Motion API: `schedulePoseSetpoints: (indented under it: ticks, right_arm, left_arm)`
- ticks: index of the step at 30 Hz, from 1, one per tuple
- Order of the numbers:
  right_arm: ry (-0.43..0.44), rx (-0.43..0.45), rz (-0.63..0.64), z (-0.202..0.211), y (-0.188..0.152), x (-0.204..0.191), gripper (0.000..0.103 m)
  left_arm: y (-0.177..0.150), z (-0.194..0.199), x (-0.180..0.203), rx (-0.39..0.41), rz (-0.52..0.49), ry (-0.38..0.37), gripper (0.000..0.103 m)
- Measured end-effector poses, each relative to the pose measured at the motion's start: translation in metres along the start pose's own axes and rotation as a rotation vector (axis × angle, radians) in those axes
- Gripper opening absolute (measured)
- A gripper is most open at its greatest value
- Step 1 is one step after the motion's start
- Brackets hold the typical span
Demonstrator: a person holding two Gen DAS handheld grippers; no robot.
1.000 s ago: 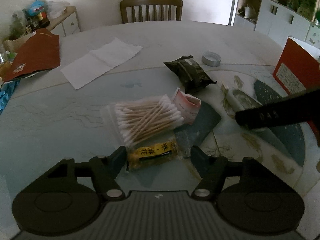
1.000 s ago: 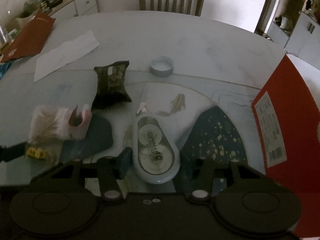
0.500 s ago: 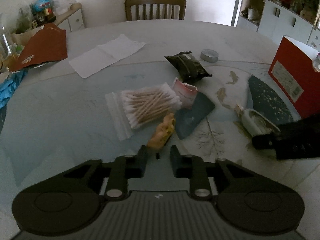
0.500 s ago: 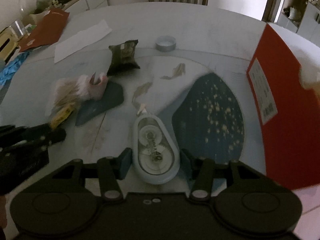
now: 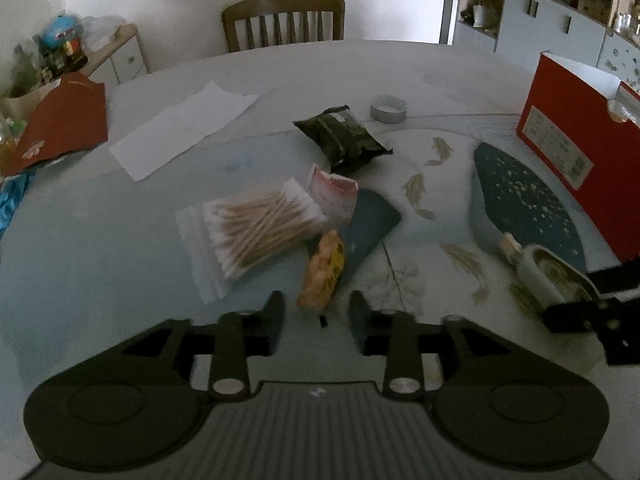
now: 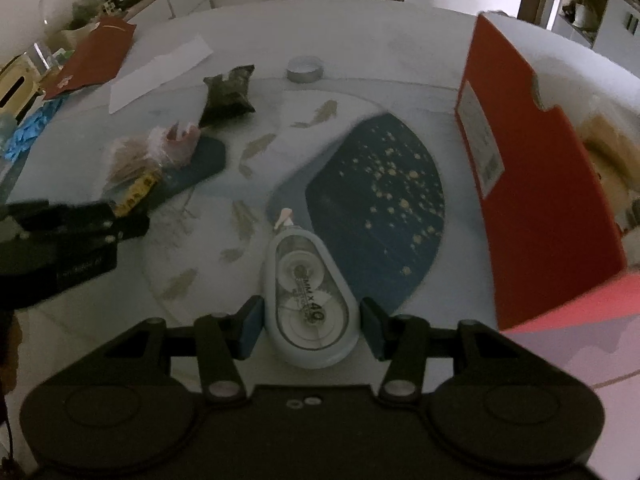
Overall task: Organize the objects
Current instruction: 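Carry the yellow packet and tape dispenser over the shoebox with both grippers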
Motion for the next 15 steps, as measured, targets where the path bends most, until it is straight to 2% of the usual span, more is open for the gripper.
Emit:
schedulePoseSetpoints:
  ticks: [1, 8, 9, 10, 11, 13, 15]
  right_arm:
    - [-0.001, -0.002, -0.003, 0.0000, -0.0013, 0.0015, 0.051]
    - [-0.001, 0.000, -0.013, 0.0001, -0.0047, 0.0070, 0.051]
    - [0.002, 0.000, -0.015, 0.0004, -0.0049, 0.0073, 0.051]
    - [0.003, 0.001, -0.015, 0.0007, -0.0051, 0.0076, 0.051]
    - [0.002, 0.002, -0.013, 0.0013, -0.0054, 0.0078, 0.051]
    - [0.009, 0.001, -0.023, 0.0023, -0.0054, 0.0094, 0.051]
    - [0.020, 0.003, -0.033, 0.0056, -0.0044, 0.0111, 0.051]
  left_arm:
    - [0.0020, -0.0023, -0.0007, 0.005, -0.005, 0.005, 0.059]
    - [0.0087, -0.0103, 0.0042, 0.014, -0.034, -0.036, 0.059]
    - [0.0092, -0.0103, 0.0050, 0.014, -0.034, -0.034, 0.054]
    - [0.0098, -0.0101, 0.0054, 0.018, -0.030, -0.035, 0.040]
    - [0.0101, -0.0098, 0.0052, 0.019, -0.023, -0.036, 0.033]
    - [0.0108, -0.0099, 0.0042, 0.014, -0.007, -0.034, 0.022]
    - [0.0113, -0.0096, 0.0044, 0.008, -0.003, -0.042, 0.019]
Point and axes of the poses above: each gripper's, at about its wrist camera, not at the fingertips, and z roughly against the way its jaws point, x to its right, y to its top, the point moved 3 cm from there along -z, roughly the way its jaws point
